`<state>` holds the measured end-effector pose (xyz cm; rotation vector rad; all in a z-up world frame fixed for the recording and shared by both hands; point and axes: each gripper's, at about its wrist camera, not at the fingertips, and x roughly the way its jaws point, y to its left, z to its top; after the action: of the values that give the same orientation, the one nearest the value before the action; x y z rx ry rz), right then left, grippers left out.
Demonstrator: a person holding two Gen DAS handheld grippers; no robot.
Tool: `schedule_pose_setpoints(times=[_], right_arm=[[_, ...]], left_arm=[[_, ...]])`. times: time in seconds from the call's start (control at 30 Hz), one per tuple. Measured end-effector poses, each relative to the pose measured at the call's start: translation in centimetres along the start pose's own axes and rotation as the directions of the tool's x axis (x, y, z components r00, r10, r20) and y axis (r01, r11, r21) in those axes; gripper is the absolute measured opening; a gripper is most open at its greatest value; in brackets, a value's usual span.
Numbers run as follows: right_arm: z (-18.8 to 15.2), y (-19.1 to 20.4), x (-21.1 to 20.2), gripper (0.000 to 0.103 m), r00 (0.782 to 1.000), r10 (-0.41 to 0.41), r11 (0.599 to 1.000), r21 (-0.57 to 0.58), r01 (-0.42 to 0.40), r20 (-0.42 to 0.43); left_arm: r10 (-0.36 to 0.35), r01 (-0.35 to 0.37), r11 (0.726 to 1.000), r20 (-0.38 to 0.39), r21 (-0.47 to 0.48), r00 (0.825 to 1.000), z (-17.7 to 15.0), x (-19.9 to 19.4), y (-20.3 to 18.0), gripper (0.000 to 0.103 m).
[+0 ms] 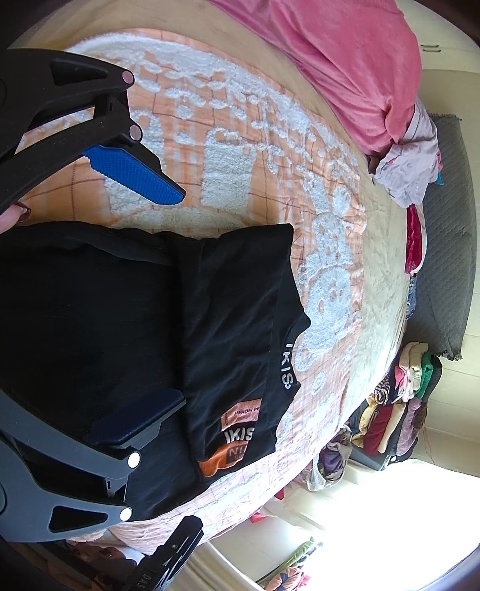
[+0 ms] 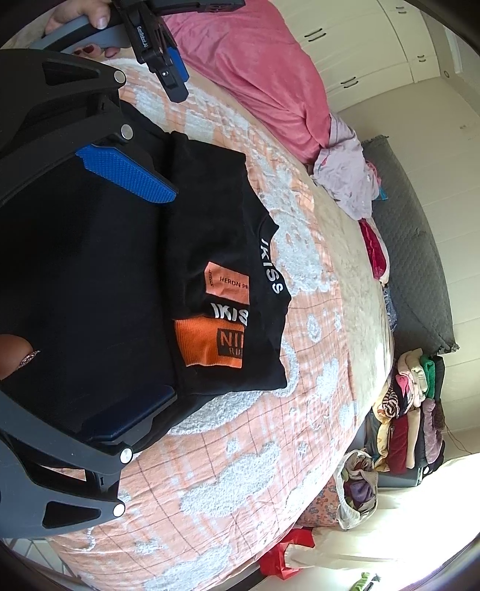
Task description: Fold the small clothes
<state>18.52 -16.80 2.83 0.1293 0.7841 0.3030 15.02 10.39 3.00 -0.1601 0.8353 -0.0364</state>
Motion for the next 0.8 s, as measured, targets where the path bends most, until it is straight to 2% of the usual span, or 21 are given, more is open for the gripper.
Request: schedule_pose_setpoints(times=[0.4, 0.8], right_arm=[[-2.4, -0.4, -1.7, 0.098, 1.000, 0.000, 1.000, -0.005, 0.000, 0.012], [-5.0, -1.0, -2.3, 0.098, 1.000, -0.019, 1.000, -0.011, 0.019, -0.011]], left_arm=[[0.015, -0.015, 1.000, 0.000, 0.001, 1.000, -2.7, -0.9, 0.3, 0.093], [0.024, -0.023, 1.000, -0.021, 0.009, 0.999, -5.2, -1.0, 0.3, 0.093]])
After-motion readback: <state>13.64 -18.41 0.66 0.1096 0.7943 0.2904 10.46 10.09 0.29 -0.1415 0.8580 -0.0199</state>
